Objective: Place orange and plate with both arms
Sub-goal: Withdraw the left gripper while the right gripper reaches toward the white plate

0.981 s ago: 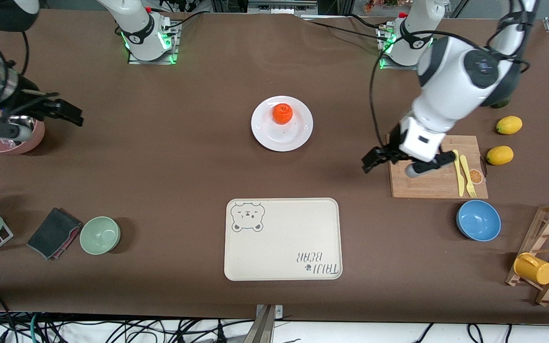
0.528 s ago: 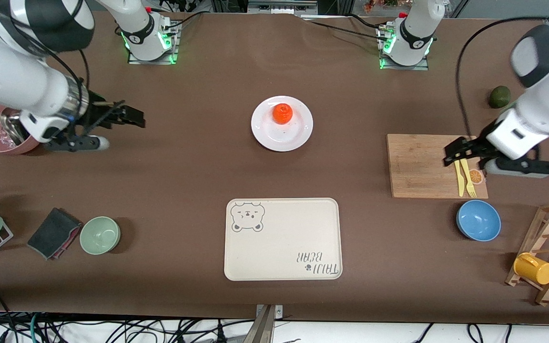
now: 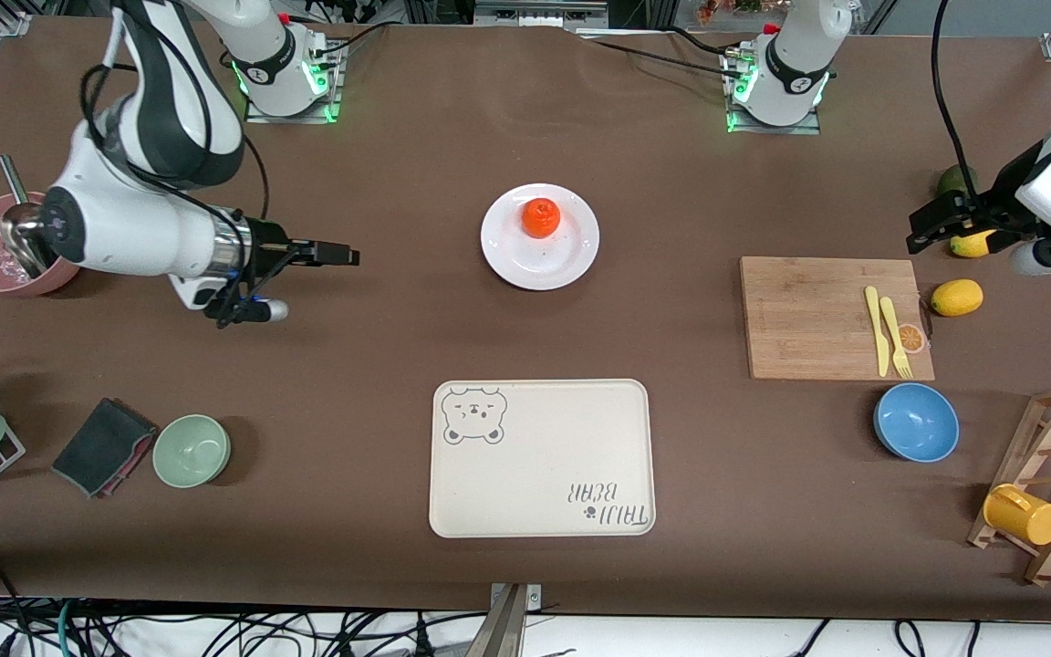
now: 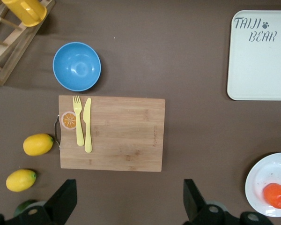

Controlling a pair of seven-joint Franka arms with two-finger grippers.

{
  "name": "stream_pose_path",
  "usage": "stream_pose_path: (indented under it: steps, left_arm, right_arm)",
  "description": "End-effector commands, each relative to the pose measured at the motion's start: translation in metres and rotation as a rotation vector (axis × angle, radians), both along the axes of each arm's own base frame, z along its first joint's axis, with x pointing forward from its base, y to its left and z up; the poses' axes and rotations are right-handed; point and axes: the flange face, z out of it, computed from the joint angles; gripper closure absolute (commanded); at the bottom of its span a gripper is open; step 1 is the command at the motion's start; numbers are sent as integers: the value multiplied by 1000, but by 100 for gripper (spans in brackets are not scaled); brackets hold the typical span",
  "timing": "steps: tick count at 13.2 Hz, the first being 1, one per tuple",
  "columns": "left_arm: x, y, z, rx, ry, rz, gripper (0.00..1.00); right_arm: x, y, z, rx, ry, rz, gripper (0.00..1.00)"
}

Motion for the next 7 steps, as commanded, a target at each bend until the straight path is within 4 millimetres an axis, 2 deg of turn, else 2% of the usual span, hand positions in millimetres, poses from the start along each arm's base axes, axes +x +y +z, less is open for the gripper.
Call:
stream_pose_path:
  steps: [1,3,4,5,7]
  left_arm:
    - [7,-8,4,30,7,18,0]
    - [5,-9,1,30,22,17,0]
    - [5,-9,-1,29,25,22,0]
    - [5,-9,-2,27,28,23,0]
    - [5,-7,-2,26,30,25,0]
  right_arm:
    - [-33,3,-30,120,-34,-18,0]
    - [-54,23,-63,156,-61,-25,0]
    - [-68,46,-75,163,-85,-17,0]
    - [-77,59,-91,160,-97,-23,0]
    - [-94,87,-112,159,-116,-22,0]
